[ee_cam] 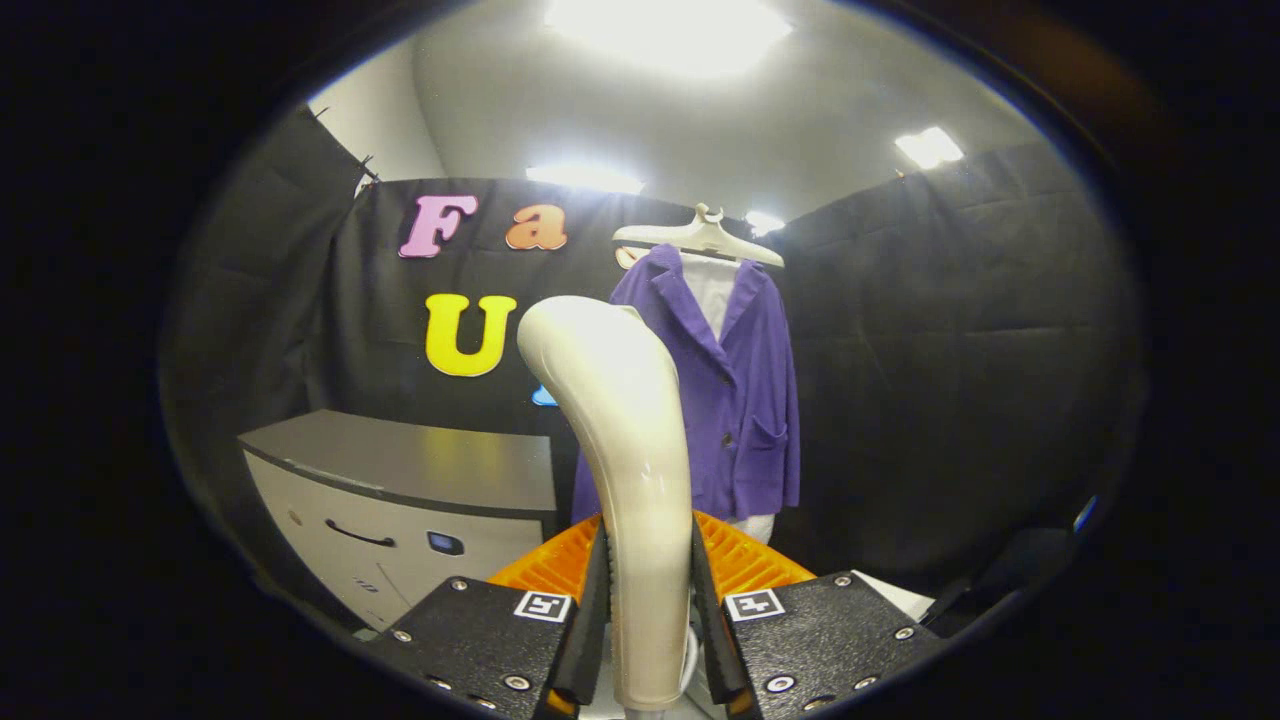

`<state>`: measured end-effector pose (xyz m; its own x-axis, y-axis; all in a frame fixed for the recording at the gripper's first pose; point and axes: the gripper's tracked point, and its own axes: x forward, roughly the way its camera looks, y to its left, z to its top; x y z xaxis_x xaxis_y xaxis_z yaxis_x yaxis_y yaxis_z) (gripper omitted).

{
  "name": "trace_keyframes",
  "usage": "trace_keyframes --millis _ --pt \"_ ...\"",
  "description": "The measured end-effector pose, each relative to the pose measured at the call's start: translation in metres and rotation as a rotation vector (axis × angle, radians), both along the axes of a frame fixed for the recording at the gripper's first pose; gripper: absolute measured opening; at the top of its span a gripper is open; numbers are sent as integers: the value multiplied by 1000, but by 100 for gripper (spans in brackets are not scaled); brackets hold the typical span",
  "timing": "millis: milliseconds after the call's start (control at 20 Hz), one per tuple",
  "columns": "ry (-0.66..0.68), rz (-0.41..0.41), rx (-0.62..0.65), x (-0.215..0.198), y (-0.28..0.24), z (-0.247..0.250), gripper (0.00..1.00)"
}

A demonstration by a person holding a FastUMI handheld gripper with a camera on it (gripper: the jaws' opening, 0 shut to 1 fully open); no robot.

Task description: Iron the clothes twice with a garment steamer, once on the left side and once on the right side.

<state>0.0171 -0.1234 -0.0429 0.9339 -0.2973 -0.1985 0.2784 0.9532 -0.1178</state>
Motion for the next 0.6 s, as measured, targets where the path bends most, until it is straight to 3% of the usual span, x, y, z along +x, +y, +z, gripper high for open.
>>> trace_keyframes --millis 350,600 --pt "-17 90 4 -20 38 10 42" --pt "-32 105 27 -21 44 13 42"
